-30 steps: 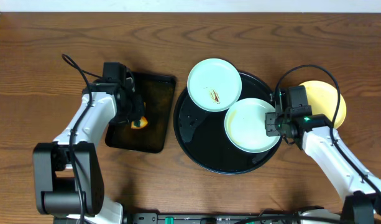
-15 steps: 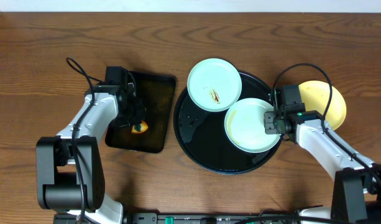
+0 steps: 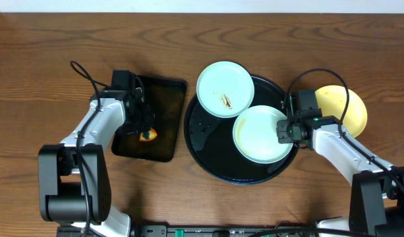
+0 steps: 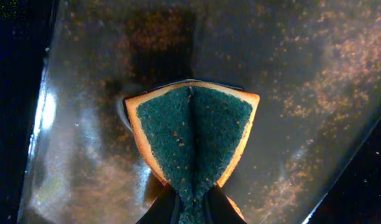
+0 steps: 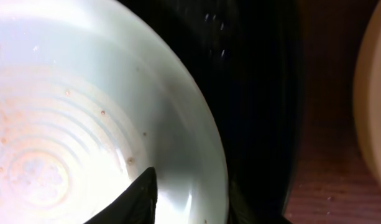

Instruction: Clean dirty plates on tray and stack at the side

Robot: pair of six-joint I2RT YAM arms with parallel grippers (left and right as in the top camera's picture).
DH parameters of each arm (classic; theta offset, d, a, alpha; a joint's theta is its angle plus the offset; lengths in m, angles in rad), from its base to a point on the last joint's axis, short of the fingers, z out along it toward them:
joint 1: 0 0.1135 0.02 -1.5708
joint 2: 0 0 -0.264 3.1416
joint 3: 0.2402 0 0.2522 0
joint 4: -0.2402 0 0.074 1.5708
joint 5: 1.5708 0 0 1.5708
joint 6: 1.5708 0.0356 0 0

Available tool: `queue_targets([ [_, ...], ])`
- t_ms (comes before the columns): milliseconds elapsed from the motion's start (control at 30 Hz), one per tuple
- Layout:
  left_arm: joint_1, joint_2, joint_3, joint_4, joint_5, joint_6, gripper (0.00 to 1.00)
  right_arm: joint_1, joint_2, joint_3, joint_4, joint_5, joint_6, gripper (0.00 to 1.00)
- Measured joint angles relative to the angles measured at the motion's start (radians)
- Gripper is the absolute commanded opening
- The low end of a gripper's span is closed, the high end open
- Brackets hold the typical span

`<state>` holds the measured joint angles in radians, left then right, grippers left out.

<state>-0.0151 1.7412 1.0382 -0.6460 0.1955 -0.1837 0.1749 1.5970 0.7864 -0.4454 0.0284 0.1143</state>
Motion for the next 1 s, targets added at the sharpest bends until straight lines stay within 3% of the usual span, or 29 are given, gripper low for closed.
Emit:
queue_targets([
  [300,0.0,0.0,0.0,0.0,0.0,0.0,0.1,0.0,0.0,-0.007,-0.038,-0.017,0.006,0.2],
  [433,0.0,0.0,0.0,0.0,0.0,0.0,0.1,-0.001,-0.009,-0.029,-0.011,-0.008,0.026,0.02],
  [1000,0.0,0.0,0.0,-0.001,0.0,0.0,0.1,-0.015,-0.117,-0.037,-0.022,-0.03,0.03,0.01],
])
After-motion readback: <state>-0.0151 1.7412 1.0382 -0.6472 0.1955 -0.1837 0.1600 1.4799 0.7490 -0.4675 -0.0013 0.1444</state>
